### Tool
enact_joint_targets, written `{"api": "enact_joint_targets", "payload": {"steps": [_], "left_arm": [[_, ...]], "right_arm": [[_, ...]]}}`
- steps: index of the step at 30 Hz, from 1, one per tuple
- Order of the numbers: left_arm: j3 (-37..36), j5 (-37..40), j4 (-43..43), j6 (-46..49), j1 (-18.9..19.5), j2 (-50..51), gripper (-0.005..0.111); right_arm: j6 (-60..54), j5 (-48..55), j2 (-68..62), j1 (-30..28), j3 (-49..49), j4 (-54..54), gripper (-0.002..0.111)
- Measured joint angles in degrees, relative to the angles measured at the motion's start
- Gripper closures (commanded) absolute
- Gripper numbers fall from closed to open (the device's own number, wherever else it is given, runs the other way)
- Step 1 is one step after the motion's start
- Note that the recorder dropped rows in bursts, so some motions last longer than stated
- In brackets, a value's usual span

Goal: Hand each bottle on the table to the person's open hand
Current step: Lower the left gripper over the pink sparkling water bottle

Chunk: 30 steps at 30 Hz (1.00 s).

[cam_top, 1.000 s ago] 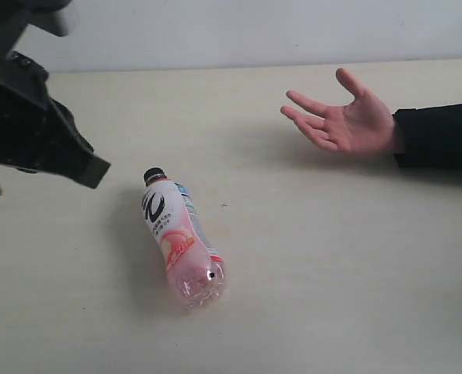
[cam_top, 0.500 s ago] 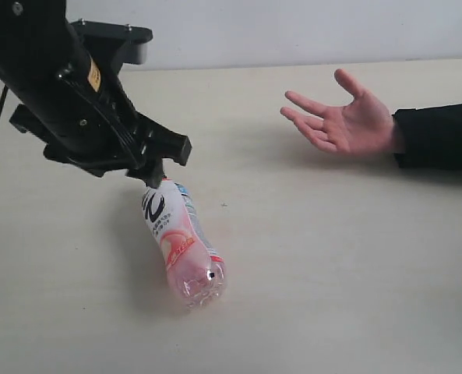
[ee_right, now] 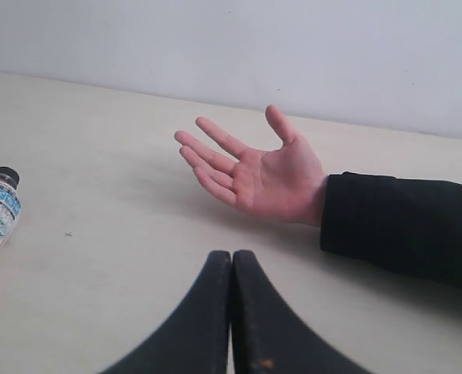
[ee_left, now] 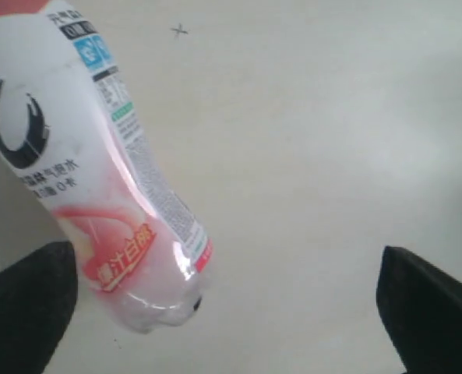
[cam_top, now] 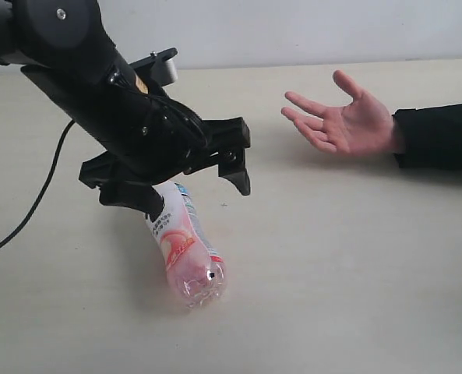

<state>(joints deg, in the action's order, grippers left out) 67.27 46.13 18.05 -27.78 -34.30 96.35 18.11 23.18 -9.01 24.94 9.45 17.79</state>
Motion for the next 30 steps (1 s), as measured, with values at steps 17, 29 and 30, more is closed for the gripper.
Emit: {"api": "enact_joint_targets", "payload": {"steps": [17,29,30], "left_arm": [[0.0,-1.27,2.06,9.15,-0.26,0.0,0.002],[0.0,-4.41,2.06,9.26,-0.26,0.0,0.002],[0.0,-4.41,2.06,9.26,-0.26,0.0,0.002]], "right_arm": [[0.0,0.0,0.0,0.0,0.0,0.0,0.108],[0.0,0.0,0.0,0.0,0.0,0.0,0.108],[0.0,0.0,0.0,0.0,0.0,0.0,0.108]]}}
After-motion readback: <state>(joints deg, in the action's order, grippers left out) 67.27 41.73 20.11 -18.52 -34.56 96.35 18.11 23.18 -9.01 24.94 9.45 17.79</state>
